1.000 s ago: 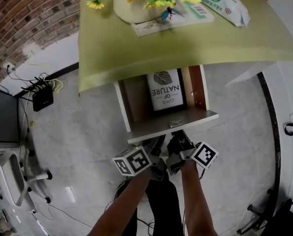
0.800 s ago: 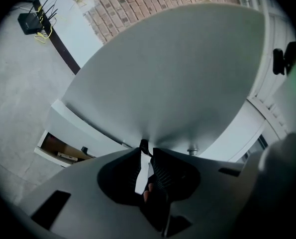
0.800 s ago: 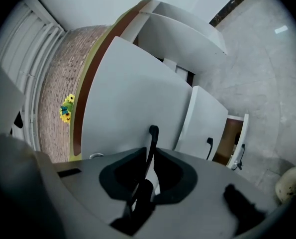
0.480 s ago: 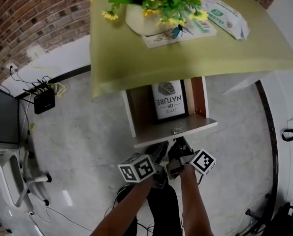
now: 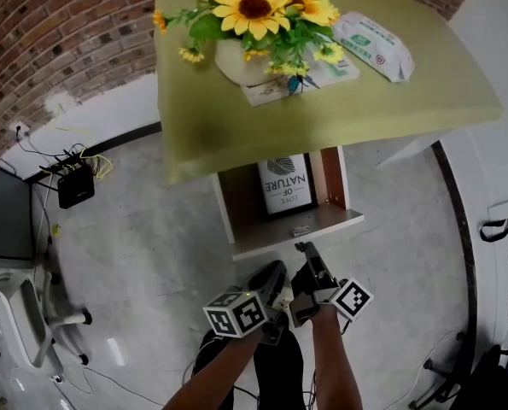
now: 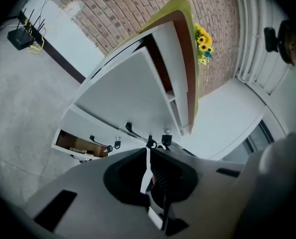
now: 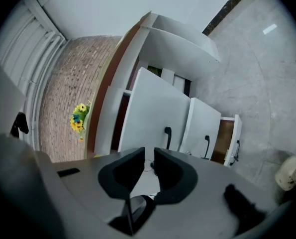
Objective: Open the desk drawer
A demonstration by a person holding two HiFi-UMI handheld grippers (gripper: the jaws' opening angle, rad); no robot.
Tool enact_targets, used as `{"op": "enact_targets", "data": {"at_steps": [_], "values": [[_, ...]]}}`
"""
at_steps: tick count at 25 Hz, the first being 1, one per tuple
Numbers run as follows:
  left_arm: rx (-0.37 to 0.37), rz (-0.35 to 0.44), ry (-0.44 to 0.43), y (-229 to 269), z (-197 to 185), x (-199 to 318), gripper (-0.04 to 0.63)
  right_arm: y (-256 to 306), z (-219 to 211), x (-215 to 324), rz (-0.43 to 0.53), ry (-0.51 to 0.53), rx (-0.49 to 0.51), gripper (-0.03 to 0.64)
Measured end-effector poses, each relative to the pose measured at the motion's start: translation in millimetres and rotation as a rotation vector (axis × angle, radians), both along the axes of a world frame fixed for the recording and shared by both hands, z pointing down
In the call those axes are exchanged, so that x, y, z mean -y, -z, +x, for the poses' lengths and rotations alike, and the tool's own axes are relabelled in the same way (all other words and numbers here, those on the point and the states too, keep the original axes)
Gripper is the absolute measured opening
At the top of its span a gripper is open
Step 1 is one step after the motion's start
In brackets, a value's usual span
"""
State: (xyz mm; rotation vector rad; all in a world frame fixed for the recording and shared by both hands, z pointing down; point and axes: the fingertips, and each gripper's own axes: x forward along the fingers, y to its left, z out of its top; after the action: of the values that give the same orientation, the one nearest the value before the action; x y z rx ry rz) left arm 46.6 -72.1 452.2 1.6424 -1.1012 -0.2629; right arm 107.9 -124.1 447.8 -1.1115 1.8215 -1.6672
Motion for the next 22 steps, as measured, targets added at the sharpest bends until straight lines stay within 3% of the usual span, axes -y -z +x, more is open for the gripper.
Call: {"op": "enact_targets", "data": {"at_steps": [4, 10, 14, 18, 22], "values": [[0.071, 0.056, -0.042, 28, -1, -10, 0.015, 20, 0, -11, 0.019, -0.004, 0.039, 0.062], [0.147, 0.124, -0.090, 84, -8, -24, 0.011, 66, -18, -30, 0.060, 0.069, 0.076, 0.023], [0.201, 0.163, -0.107, 127, -19, -27, 0.011, 106, -24, -37, 0.097, 0.086, 0.011, 0.017], [0.225, 0.194, -0.092, 176, -27, -25, 0.011, 160, -34, -45, 0.146, 0.134, 0.010, 0.012], [0.248, 0.244, -0.110, 231, -27, -30, 0.011, 212, -29, -57, 0.168, 0.111, -0.031, 0.012]]}}
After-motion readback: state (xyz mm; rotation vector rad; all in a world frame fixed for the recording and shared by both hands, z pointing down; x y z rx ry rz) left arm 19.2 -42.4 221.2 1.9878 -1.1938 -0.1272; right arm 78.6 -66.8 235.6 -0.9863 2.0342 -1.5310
